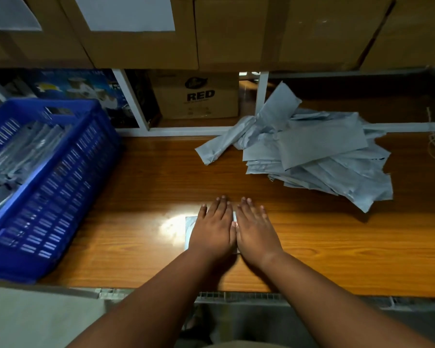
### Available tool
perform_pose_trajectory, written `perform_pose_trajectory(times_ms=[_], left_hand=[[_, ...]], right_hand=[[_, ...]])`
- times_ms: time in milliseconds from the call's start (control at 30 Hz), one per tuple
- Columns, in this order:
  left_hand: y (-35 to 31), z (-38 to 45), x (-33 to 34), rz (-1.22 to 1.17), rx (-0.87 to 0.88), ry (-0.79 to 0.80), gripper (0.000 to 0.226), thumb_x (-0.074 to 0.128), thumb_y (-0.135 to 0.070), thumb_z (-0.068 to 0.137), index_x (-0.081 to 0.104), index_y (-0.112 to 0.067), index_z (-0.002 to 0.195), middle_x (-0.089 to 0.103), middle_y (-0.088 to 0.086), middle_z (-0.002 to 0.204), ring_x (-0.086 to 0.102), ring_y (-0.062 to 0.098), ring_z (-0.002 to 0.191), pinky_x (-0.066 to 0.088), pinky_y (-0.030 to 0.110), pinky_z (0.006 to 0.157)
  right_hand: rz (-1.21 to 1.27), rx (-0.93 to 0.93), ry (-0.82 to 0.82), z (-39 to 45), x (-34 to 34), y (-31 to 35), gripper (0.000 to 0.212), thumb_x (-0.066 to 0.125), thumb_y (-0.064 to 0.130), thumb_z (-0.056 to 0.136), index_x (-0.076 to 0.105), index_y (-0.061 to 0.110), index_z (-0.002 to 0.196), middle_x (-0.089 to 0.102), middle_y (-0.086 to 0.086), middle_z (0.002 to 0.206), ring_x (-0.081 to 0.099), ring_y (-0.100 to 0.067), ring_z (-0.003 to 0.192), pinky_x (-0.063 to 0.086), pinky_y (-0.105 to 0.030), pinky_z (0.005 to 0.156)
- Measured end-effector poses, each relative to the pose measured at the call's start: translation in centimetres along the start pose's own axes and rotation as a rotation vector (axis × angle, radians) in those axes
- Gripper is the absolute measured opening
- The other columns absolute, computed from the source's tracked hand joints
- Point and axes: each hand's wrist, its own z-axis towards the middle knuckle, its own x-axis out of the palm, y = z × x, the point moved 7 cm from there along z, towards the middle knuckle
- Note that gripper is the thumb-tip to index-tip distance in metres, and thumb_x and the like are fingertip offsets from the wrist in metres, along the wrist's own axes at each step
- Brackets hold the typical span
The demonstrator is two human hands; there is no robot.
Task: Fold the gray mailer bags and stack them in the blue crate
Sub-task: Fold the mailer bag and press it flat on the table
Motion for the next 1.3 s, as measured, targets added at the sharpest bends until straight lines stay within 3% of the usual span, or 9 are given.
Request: perform_pose_trajectory(times_ms=[333, 600, 733, 800, 867, 967, 1067, 1200, 1300], left_hand=[[0.0, 0.1, 0.5, 0.020, 0.027, -0.122, 0.063, 0.031, -0.039, 0.108, 0.037, -0.009, 0.163, 0.031, 0.016, 0.171, 0.027, 0.031, 0.159, 0.027, 0.055, 0.125], [0.4, 0.2, 1.2, -0.020, 0.031, -0.060, 0.065, 0.022, -0.043, 0.109, 0.028, -0.013, 0.167, 0.021, 0.012, 0.175, 0.015, 0.026, 0.163, 0.019, 0.053, 0.129], [1.7, 0.4, 0.1, -0.260, 0.025, 0.024, 0.074, 0.019, -0.054, 0.103, 0.033, -0.019, 0.166, 0.017, 0.003, 0.177, 0.008, 0.017, 0.164, 0.009, 0.050, 0.132], [3.1, -0.6, -0.4, -0.273, 0.012, 0.034, 0.073, 0.025, -0.058, 0.103, 0.037, -0.021, 0.165, 0.019, 0.001, 0.176, 0.012, 0.018, 0.164, 0.014, 0.050, 0.130], [4.4, -2.6, -0.5, -0.097, 0.022, 0.016, 0.073, 0.024, -0.063, 0.106, 0.029, -0.024, 0.168, 0.016, 0.000, 0.177, 0.013, 0.020, 0.163, 0.015, 0.047, 0.131], [5.4, -4.5, -1.7, -0.010, -0.010, -0.040, 0.068, 0.032, -0.070, 0.103, 0.050, -0.026, 0.151, 0.044, 0.002, 0.161, 0.039, 0.026, 0.147, 0.035, 0.042, 0.119], [5.6, -3.9, -3.6, 0.053, -0.071, 0.011, 0.060, 0.045, -0.078, 0.090, 0.053, -0.035, 0.132, 0.051, -0.003, 0.132, 0.049, 0.025, 0.125, 0.045, 0.043, 0.095], [6.3, -2.8, -3.9, -0.006, -0.175, 0.173, 0.065, 0.062, -0.083, 0.078, 0.058, -0.038, 0.125, 0.058, -0.003, 0.126, 0.053, 0.023, 0.122, 0.045, 0.043, 0.095], [6.4, -2.1, -4.3, -0.016, -0.165, 0.197, 0.054, 0.070, -0.081, 0.075, 0.062, -0.035, 0.103, 0.063, -0.005, 0.112, 0.059, 0.023, 0.109, 0.045, 0.039, 0.084]], right_hand=[[-0.020, 0.014, -0.045, 0.0, 0.3, -0.2, 0.065, 0.014, 0.043, 0.112, 0.013, 0.017, 0.171, 0.004, -0.008, 0.179, -0.005, -0.022, 0.165, -0.001, -0.047, 0.133], [-0.029, 0.010, -0.027, 0.1, 0.9, -0.2, 0.065, 0.012, 0.044, 0.112, 0.009, 0.017, 0.171, -0.002, -0.007, 0.178, -0.009, -0.023, 0.165, 0.002, -0.048, 0.134], [-0.036, 0.016, -0.020, -0.1, 0.3, -0.3, 0.064, 0.017, 0.043, 0.112, 0.012, 0.018, 0.171, 0.001, -0.008, 0.179, -0.006, -0.023, 0.165, -0.003, -0.046, 0.132], [-0.024, 0.023, 0.016, -0.1, 0.2, -0.3, 0.068, 0.009, 0.047, 0.109, 0.010, 0.018, 0.171, -0.003, -0.007, 0.179, -0.009, -0.022, 0.165, -0.009, -0.043, 0.130], [-0.012, 0.023, 0.041, -0.1, 0.1, -0.5, 0.071, 0.004, 0.050, 0.108, 0.007, 0.020, 0.172, -0.008, -0.005, 0.179, -0.013, -0.020, 0.164, -0.011, -0.041, 0.129], [0.012, -0.004, 0.106, 0.3, -0.6, -0.7, 0.085, -0.006, 0.060, 0.098, 0.008, 0.021, 0.172, -0.008, -0.005, 0.179, -0.014, -0.021, 0.164, -0.011, -0.042, 0.129], [0.009, -0.057, 0.183, 0.5, -1.4, -0.4, 0.079, 0.028, 0.065, 0.105, 0.014, 0.024, 0.170, 0.003, -0.007, 0.179, -0.002, -0.027, 0.165, -0.002, -0.049, 0.132], [-0.071, -0.232, 0.199, 0.5, -3.6, 1.9, 0.087, 0.058, 0.069, 0.094, 0.025, 0.032, 0.166, 0.038, -0.003, 0.163, 0.036, -0.028, 0.148, 0.031, -0.047, 0.123], [-0.125, -0.259, 0.246, 0.5, -4.9, 3.0, 0.088, 0.066, 0.066, 0.090, 0.031, 0.031, 0.163, 0.045, -0.003, 0.151, 0.043, -0.026, 0.134, 0.042, -0.043, 0.110]])
